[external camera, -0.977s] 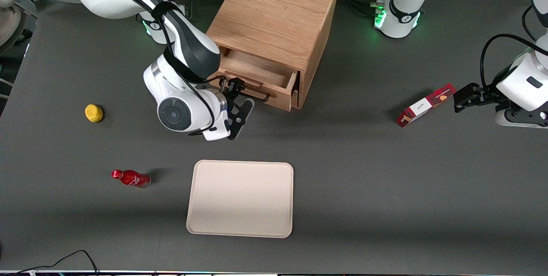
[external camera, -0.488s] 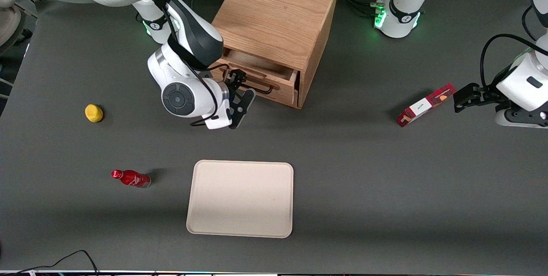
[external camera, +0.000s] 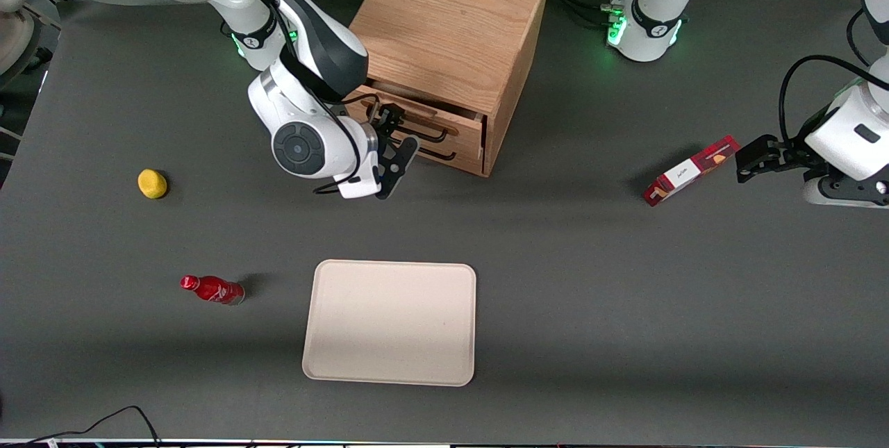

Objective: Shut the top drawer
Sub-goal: 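Push the drawer front with the right gripper into the cabinet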

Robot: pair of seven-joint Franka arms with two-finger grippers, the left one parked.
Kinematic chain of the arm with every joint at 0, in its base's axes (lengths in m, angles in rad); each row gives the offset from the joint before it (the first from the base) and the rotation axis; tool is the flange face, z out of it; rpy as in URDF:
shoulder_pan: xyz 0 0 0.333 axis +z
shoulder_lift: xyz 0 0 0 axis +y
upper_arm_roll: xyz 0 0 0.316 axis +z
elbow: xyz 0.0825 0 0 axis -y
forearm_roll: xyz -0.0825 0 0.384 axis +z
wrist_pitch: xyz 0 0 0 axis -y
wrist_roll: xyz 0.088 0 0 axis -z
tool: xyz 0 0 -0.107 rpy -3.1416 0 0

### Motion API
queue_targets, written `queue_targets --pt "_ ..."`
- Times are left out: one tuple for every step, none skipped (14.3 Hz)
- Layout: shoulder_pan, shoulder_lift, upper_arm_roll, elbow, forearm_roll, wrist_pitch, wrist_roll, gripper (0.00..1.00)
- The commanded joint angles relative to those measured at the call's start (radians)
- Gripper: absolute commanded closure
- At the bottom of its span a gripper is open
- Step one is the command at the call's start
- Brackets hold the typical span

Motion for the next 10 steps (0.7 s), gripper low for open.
queue_targets --pt "0.000 -0.039 0.018 -0.048 0.030 0.021 0.041 0.00" --pt "-0.002 -0.039 0.033 -0.048 0.030 0.021 0.058 0.00" --pt "-0.002 -0.040 0.040 -0.048 0.030 0.021 0.078 0.00" --pt "-0.003 -0.040 0.053 -0.056 0.030 0.022 0.081 0.00" --pt "-0.005 -0.048 0.059 -0.065 0.030 0.027 0.081 0.00" --pt "-0.007 -0.057 0.061 -0.079 0.030 0.039 0.083 0.00" --pt "-0.005 -0.062 0.061 -0.088 0.030 0.042 0.083 0.00" --pt "-0.004 -0.062 0.061 -0.090 0.030 0.045 0.083 0.00" --pt "-0.007 -0.060 0.061 -0.088 0.030 0.047 0.083 0.00" --pt "-0.013 -0.059 0.061 -0.084 0.030 0.047 0.081 0.00"
